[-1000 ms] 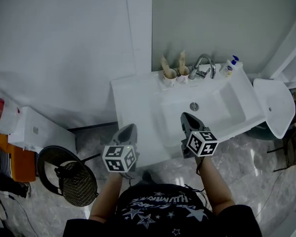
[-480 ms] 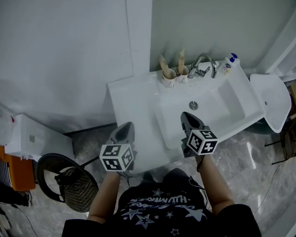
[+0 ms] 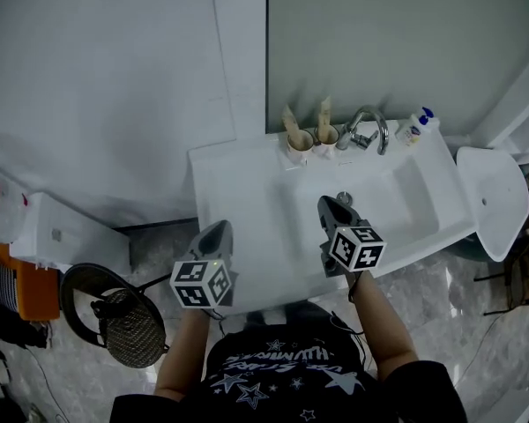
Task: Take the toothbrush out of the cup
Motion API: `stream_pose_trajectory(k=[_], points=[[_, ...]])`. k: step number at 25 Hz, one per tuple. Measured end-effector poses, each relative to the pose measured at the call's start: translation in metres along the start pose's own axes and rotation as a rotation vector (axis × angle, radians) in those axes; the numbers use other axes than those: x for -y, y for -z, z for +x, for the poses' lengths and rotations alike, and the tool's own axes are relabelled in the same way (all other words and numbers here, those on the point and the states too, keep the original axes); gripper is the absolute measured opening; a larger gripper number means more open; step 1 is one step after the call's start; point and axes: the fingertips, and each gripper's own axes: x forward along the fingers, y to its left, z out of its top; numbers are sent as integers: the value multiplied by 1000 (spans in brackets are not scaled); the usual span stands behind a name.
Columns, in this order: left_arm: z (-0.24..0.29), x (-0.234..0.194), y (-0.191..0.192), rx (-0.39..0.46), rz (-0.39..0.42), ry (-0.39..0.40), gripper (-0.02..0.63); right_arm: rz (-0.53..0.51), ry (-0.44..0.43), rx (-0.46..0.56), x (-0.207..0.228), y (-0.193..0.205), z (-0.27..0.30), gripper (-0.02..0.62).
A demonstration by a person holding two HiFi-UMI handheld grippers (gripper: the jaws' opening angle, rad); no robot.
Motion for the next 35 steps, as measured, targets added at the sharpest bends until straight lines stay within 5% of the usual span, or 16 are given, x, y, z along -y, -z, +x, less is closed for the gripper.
stream_pose_trajectory(k=[20, 25, 35], points=[[43, 5, -20, 34, -51, -225, 20, -199, -225, -81, 38, -56, 118, 17], [51, 5, -19, 39, -72, -263, 19, -238, -258, -104, 38, -58, 143, 115], [55, 4, -14, 42, -97, -336, 19, -367, -244, -111, 46, -62, 186, 117]])
